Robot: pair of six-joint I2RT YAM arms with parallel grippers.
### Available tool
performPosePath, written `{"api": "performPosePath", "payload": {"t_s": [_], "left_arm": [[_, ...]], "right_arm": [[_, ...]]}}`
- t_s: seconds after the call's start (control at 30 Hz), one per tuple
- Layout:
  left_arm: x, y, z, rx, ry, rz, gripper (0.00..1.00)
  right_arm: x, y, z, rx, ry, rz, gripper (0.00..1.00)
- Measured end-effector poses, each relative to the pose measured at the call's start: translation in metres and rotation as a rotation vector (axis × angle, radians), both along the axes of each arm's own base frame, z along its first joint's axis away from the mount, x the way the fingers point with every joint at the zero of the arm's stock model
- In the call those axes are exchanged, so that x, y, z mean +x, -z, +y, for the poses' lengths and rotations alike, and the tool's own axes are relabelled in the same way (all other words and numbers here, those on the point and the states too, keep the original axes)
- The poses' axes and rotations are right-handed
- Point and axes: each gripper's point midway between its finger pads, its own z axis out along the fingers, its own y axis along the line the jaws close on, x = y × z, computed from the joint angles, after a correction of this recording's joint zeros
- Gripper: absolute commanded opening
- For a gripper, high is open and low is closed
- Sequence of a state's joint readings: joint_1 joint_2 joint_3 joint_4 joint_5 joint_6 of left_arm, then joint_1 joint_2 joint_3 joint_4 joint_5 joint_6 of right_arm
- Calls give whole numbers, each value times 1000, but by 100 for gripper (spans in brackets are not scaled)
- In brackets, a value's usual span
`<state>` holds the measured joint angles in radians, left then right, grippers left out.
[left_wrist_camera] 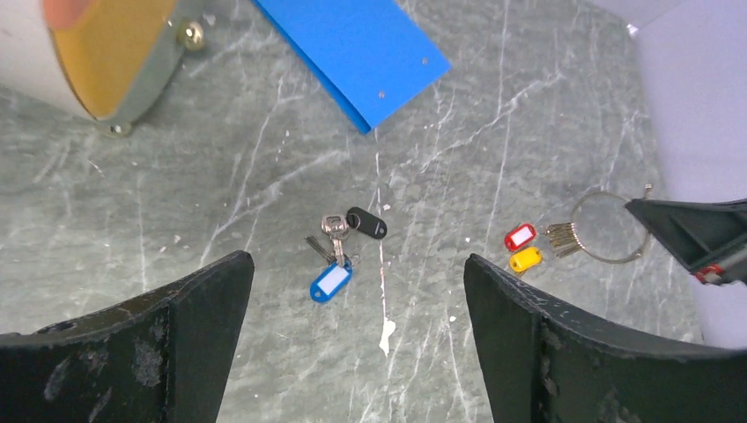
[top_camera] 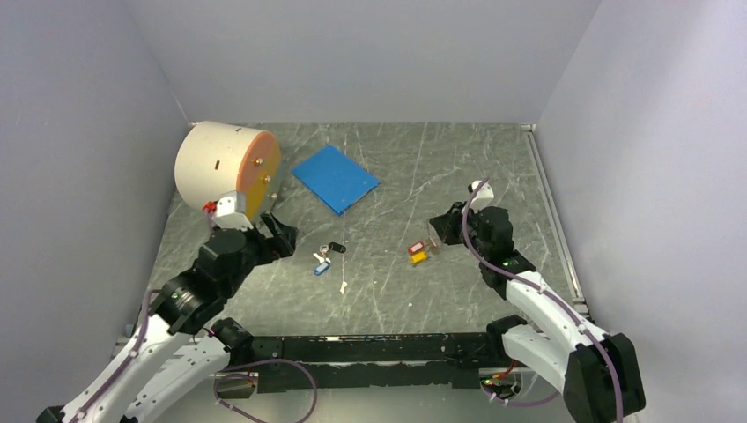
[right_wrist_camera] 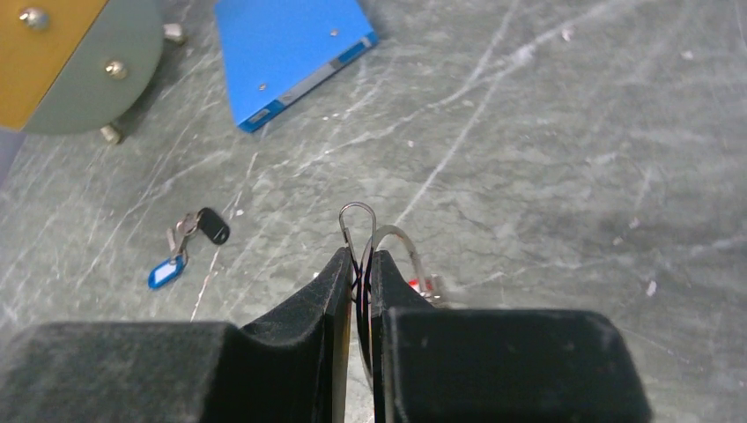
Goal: Remove the keys from the keyring
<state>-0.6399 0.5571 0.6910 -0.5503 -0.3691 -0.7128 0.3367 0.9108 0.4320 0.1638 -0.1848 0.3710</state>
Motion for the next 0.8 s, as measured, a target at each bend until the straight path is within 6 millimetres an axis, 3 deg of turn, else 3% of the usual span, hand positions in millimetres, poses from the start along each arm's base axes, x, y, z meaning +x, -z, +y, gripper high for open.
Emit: {"api": "performPosePath", "payload": {"t_s": [0.2, 0.37, 0.6, 0.8], "left_arm": [[-14, -42, 19, 40, 10, -95, 94], [-20, -46, 32, 135, 23, -112, 94], [-25, -53, 53, 228, -7, -159, 94], [-33, -64, 66, 222, -43, -219, 94]], "right_arm": [[13, 24, -31, 53, 156, 69, 11], [20, 35, -58, 61, 273, 87, 23], [24, 41, -84, 39, 411, 102, 49], [16, 36, -107, 18, 536, 99, 59]]}}
